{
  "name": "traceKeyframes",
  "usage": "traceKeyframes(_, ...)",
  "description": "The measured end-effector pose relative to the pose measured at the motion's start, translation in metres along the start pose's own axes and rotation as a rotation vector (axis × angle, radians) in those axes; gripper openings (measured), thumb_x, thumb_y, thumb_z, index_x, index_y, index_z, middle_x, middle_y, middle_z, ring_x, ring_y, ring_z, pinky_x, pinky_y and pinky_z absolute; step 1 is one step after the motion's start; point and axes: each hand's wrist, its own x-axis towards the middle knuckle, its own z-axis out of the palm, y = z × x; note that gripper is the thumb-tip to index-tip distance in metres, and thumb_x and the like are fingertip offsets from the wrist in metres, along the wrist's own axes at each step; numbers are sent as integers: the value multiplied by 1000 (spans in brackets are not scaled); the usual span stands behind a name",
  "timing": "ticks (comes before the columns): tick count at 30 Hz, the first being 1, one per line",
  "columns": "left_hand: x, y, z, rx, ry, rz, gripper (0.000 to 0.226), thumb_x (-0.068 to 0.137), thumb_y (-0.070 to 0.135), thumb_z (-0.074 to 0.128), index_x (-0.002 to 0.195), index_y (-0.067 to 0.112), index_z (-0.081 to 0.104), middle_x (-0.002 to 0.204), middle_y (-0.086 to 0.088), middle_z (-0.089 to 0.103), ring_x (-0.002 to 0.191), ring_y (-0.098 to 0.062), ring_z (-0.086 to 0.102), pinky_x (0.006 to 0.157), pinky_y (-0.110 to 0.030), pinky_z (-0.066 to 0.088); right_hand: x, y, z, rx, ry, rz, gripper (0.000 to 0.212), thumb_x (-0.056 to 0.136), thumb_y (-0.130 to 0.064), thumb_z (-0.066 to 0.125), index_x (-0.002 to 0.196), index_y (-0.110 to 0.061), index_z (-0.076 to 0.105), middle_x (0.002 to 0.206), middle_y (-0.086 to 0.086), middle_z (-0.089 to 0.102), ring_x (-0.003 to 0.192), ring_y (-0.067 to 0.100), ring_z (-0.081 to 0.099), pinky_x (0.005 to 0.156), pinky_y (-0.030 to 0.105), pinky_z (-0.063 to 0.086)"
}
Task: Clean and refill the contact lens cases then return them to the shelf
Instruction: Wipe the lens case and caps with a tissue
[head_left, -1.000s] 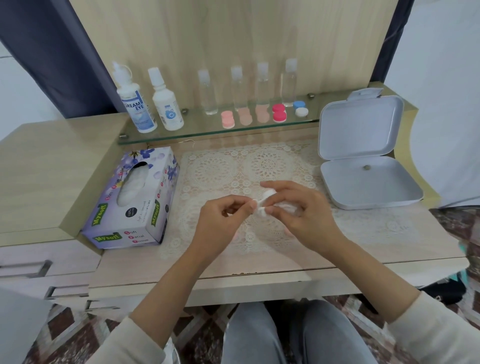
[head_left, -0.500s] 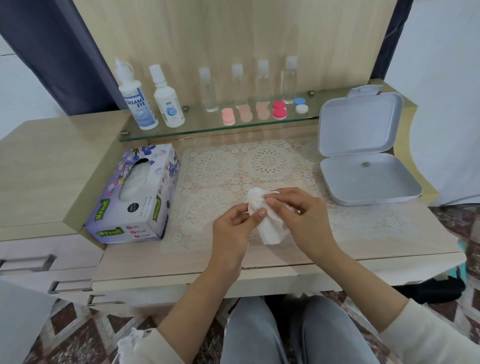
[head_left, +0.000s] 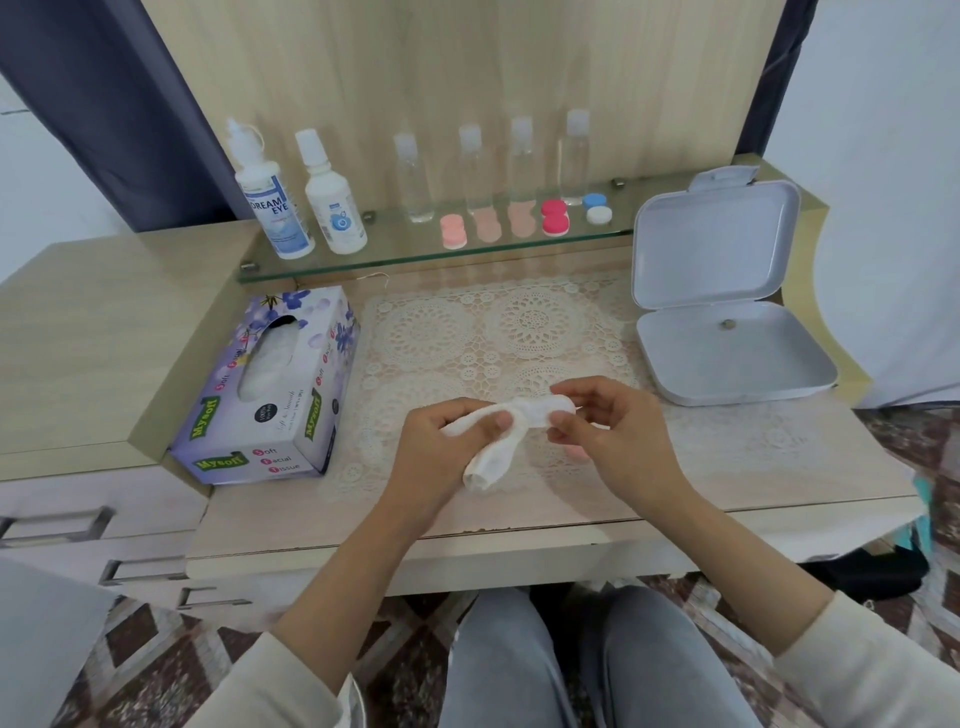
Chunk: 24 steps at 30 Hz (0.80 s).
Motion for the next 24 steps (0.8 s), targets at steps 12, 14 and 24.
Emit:
traceKeyframes(12,2,-4,6,130,-79,50,11,81,15,67,84,24,72,83,6,71,77,-8,65,65,-18,50,-5,0,4,84,-69,28,28,80,8,63,78,-20,67,76,9,69,68,21,68,65,29,58)
traceKeyframes(14,2,-4,6,126,-64,52,10,84,14,63,84,18,72,78,-2,71,77,-19,66,67,-29,51,-5,-1,5,98,-65,41,28,80,8,62,78,-19,67,73,9,69,63,20,67,64,29,58)
traceKeyframes(24,-1,-3,3,21,-67,-16,16,78,10,69,79,26,71,71,8,71,65,-3,65,58,-17,50,-5,-4,7,143,-62,88,23,80,9,62,79,-13,67,71,10,67,59,17,67,62,25,57)
